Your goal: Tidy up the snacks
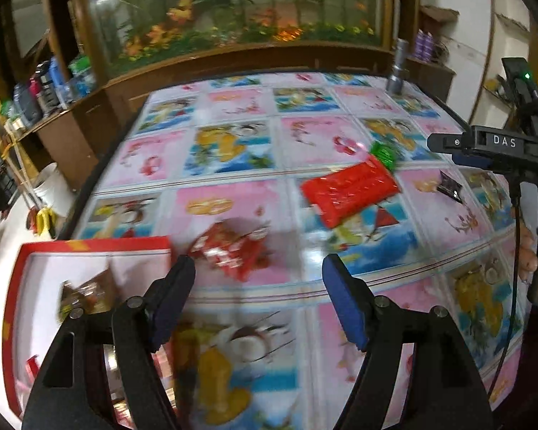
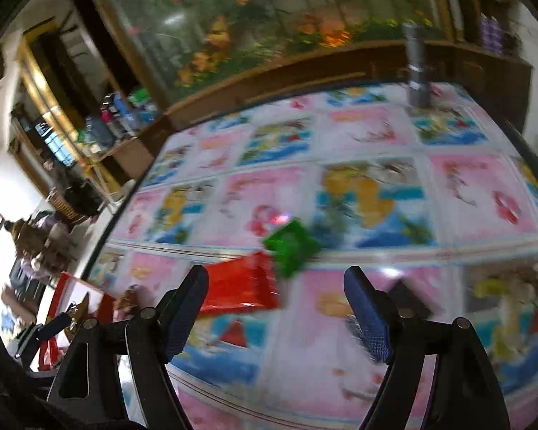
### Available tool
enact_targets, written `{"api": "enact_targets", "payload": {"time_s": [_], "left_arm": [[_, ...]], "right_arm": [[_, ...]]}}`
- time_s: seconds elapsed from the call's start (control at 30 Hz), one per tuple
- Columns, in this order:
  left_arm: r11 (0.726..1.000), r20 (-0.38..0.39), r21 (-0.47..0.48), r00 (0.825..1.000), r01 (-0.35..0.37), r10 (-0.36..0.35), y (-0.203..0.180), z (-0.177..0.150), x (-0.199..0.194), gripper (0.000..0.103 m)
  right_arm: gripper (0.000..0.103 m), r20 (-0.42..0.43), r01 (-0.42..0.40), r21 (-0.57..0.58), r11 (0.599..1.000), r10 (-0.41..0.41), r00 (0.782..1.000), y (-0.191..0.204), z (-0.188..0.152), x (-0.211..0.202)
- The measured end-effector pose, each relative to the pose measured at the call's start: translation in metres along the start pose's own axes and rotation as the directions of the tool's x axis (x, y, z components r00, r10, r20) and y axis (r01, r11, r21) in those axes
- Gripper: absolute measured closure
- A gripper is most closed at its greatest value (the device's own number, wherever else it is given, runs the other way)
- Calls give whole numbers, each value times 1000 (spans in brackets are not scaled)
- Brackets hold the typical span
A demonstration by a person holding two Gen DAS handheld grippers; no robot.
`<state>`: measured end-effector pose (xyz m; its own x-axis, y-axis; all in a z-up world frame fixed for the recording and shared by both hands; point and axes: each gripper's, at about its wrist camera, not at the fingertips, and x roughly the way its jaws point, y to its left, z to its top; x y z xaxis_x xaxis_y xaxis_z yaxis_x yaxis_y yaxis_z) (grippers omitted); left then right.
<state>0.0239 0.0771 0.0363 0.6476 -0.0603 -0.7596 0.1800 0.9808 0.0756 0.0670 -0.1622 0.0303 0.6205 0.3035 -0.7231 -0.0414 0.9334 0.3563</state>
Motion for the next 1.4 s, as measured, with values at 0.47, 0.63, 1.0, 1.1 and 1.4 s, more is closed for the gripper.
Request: {"api": "enact_targets", "payload": {"time_s": [0.47, 0.63, 1.0, 1.1, 1.4], "left_arm": [[996, -62, -82, 998, -34, 29, 20, 39, 50, 30], [996, -32, -87, 999, -30, 28, 4, 58, 64, 30], [989, -16, -145, 1000, -23, 21, -35, 89, 122, 30], [983, -61, -170, 997, -62, 53, -30, 89, 138, 30], [998, -106, -57, 994, 29, -35, -51, 58, 122, 29]], "right_arm": [[24, 9, -82, 165, 983, 81, 997, -23, -7, -6], [24, 30, -120, 197, 973, 116, 993, -20, -8, 0], [23, 44, -150, 243, 958, 143, 989, -24, -9, 6], [23, 32, -171, 259, 951, 168, 985, -24, -10, 10], [23, 10, -190, 271, 944, 195, 981, -21, -12, 13]]}}
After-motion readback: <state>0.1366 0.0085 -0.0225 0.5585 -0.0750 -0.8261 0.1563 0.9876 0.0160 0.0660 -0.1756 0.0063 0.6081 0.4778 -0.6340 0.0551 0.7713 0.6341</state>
